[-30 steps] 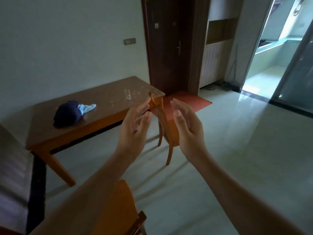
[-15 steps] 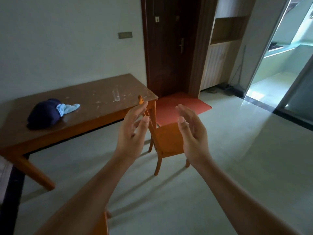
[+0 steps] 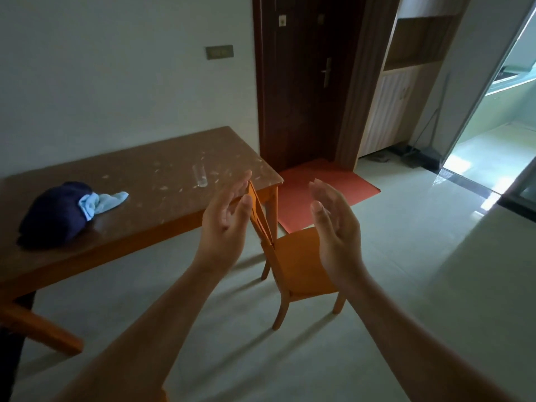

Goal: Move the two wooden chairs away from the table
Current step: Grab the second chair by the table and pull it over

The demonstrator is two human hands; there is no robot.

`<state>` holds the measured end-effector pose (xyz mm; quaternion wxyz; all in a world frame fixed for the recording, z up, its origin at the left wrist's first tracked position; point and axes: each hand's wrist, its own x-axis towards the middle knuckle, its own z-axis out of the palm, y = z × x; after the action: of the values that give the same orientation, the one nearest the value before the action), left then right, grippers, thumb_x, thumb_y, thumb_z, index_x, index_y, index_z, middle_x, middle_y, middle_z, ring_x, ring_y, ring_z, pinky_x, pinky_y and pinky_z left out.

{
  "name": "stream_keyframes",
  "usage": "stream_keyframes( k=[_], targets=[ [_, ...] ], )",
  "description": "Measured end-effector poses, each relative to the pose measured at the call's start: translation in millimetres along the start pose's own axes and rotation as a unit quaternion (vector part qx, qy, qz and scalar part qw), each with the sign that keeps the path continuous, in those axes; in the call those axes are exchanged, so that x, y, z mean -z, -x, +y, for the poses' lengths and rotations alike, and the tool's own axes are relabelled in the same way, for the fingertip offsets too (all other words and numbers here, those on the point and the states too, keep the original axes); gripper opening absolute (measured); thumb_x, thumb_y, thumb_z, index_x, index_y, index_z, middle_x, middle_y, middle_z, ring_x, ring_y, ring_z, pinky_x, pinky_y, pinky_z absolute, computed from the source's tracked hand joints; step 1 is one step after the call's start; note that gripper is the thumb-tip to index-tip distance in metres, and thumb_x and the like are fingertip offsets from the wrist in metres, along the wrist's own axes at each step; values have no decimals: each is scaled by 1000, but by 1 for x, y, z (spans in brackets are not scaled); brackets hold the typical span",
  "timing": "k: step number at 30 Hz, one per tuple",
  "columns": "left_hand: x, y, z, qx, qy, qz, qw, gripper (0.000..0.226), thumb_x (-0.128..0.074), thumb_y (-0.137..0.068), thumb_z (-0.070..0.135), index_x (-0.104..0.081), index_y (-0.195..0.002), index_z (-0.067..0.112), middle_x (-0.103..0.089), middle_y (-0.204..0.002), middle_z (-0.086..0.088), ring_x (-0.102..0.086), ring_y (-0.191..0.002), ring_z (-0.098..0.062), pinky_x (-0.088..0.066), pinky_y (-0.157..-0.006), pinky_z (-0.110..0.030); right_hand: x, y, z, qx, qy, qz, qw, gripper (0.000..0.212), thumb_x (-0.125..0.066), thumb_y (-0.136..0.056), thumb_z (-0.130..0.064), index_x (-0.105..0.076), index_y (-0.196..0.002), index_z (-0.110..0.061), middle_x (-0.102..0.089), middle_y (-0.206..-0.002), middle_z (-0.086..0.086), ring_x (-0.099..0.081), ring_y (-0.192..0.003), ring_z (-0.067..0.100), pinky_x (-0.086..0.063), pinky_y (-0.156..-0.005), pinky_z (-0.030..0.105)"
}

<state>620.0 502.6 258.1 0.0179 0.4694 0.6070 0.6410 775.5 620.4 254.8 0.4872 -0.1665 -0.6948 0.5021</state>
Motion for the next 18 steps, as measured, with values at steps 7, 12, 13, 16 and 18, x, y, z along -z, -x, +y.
stream_keyframes(
  k=[7, 12, 13, 16, 18],
  targets=[
    [-3, -91, -83, 13, -25, -49, 998, 55, -43, -103, 59, -50, -146, 26, -53, -149, 15, -52, -137, -7, -51, -105, -33, -37, -79, 70, -32, -38, 12, 999, 30, -55, -97, -42, -55, -127, -45, -63, -128, -31, -58, -126, 4, -52, -93, 19],
    [-13, -149, -146, 25, -38, -78, 996, 49, -42, -105, 46, -50, -146, 20, -53, -149, 2, -52, -136, -11, -49, -105, -31, -63, -131, 132, -70, -20, 25, 997, 40, -57, -96, -47, -56, -133, -32, -62, -138, -10, -58, -128, 8, -52, -102, 33],
    [-16, -158, -159, 29, -46, -81, 995, 49, -42, -105, 46, -49, -146, 21, -53, -149, 1, -52, -136, -9, -49, -105, -29, -68, -141, 145, -69, -15, 23, 997, 42, -57, -96, -47, -56, -134, -30, -62, -137, -10, -58, -128, 8, -51, -103, 35],
    [-19, -185, -198, 56, -79, -98, 991, 51, -41, -104, 49, -48, -148, 25, -53, -150, 1, -52, -134, -2, -45, -101, -15, -83, -168, 182, -78, -1, 16, 997, 46, -58, -96, -46, -56, -136, -24, -61, -135, -19, -59, -125, 5, -52, -103, 39],
    [-19, -200, -222, 68, -103, -117, 985, 47, -41, -105, 44, -49, -147, 25, -52, -149, 4, -50, -134, 2, -42, -101, -11, -93, -179, 203, -98, 3, 17, 995, 51, -58, -95, -47, -55, -137, -19, -60, -135, -18, -59, -125, 4, -52, -104, 38]
  ],
)
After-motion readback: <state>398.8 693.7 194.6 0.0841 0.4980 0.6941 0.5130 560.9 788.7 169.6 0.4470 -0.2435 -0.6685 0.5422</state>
